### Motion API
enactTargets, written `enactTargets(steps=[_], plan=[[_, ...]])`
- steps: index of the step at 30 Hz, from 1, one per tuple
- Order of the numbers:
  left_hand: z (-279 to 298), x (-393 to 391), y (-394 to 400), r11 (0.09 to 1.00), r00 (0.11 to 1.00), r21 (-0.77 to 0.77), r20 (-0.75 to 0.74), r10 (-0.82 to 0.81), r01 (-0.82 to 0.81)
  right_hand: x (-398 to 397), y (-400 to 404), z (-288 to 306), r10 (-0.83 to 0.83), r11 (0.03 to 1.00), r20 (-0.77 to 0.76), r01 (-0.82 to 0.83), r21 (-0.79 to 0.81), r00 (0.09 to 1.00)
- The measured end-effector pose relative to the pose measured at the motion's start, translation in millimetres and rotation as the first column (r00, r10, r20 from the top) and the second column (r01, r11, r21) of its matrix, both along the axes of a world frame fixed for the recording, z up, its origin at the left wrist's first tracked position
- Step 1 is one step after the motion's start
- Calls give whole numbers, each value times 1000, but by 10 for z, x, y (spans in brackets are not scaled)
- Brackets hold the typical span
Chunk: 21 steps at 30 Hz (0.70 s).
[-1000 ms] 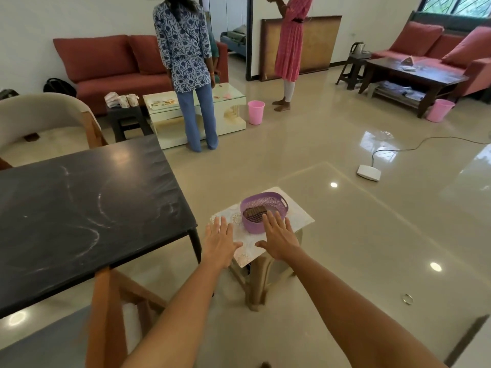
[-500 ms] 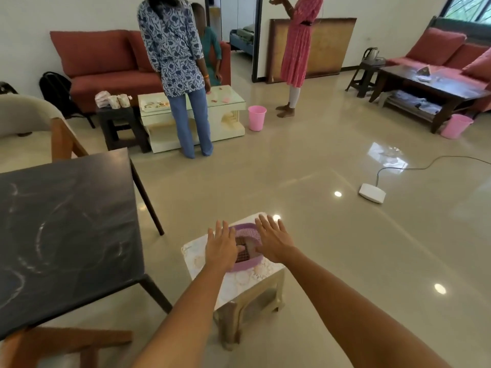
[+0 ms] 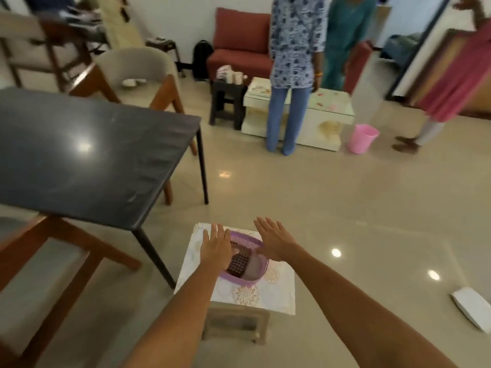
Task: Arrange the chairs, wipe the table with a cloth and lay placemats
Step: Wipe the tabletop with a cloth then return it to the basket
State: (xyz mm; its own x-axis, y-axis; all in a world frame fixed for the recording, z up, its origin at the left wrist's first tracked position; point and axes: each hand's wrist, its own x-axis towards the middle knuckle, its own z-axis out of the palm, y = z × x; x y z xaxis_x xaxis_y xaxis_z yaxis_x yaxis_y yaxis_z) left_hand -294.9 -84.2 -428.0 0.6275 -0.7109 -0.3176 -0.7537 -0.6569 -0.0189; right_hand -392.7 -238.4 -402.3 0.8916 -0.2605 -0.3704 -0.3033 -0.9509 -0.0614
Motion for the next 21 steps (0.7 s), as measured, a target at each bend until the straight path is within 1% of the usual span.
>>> enactTargets(steps=[4,6,9,11,15,18,21], plan=[[-167,-163,-27,985,986,44,-5,166,-165,102,-237,-130,169,986,-15,-169,10,986],[-259,-186,-71,967,968,58,7,249,-249,197,-331,-205,248,969,-10,-247,23,969],[-432,-227,-188,931,932,69,-29,362,-359,325,-497,-339,360,932,-8,-359,53,933],[-574,-292,-304,902,901,80,-54,430,-425,378,-643,-412,446,894,-20,-444,52,895],[-778,-398,-540,839,837,-14,-74,542,-545,491,-1038,-475,596,803,-61,-595,31,801],[-837,-555,-740,791,789,-26,-103,606,-611,539,-1281,-526,663,747,-103,-664,32,742],[-851,-568,-853,738,736,-26,-107,668,-674,668,-1253,-524,733,678,-117,-733,56,670]])
